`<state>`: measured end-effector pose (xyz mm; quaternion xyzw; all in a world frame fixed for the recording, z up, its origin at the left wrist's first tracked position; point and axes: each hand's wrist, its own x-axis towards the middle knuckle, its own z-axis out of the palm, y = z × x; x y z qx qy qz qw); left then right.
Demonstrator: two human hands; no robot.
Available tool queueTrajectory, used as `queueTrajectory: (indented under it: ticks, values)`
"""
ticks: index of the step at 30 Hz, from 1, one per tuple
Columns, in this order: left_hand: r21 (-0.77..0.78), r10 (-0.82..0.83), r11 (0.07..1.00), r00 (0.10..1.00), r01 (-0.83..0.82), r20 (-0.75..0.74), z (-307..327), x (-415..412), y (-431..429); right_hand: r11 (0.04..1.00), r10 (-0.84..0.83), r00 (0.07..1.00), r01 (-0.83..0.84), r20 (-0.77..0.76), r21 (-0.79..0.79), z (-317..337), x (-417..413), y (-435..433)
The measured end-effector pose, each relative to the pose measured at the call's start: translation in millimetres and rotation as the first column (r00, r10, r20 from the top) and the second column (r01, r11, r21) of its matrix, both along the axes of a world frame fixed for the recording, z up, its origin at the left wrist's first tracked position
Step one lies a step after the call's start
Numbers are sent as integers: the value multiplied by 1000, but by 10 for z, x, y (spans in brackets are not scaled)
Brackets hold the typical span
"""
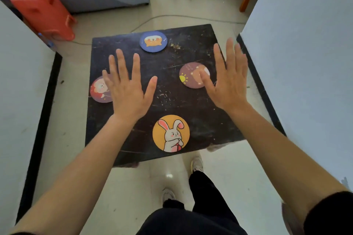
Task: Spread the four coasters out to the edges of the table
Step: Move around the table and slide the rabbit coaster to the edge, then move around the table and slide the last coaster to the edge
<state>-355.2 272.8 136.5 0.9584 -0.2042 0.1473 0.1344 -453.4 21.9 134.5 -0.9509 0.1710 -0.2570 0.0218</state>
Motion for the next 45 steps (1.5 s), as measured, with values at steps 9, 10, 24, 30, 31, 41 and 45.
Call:
queueTrajectory:
  ticks: [9, 10, 24, 30, 31, 41, 45]
  values:
    - [-1, -52, 999, 999, 52, 1, 441, -262, -443, 988, -36, 998, 43, 46, -148, 293, -202, -456]
    - [-4, -54, 999, 999, 54, 9, 469, -264, -525, 987, -47, 998, 54, 48, -155, 306, -193, -552]
    - [64, 216, 976, 960, -208, -178, 30, -692, -2835, 983, 181, 978, -179, -100, 34, -223, -84, -2930]
    - [78, 379, 925, 897, -372, -228, -29, -807, -3495, 925, 376, 907, -356, -190, 130, -119, 305, -3653]
    - [86, 405, 914, 886, -396, -225, -25, -777, -3545, 913, 405, 895, -384, -189, 139, -92, 420, -3707]
    - [71, 629, 761, 705, -645, -328, -503, 55, -3770, 789, 605, 748, -608, -271, 83, -355, 1796, -3739]
    - [68, 668, 688, 595, -722, -447, -832, 490, -3784, 725, 656, 658, -685, -369, 69, -536, 2373, -3676]
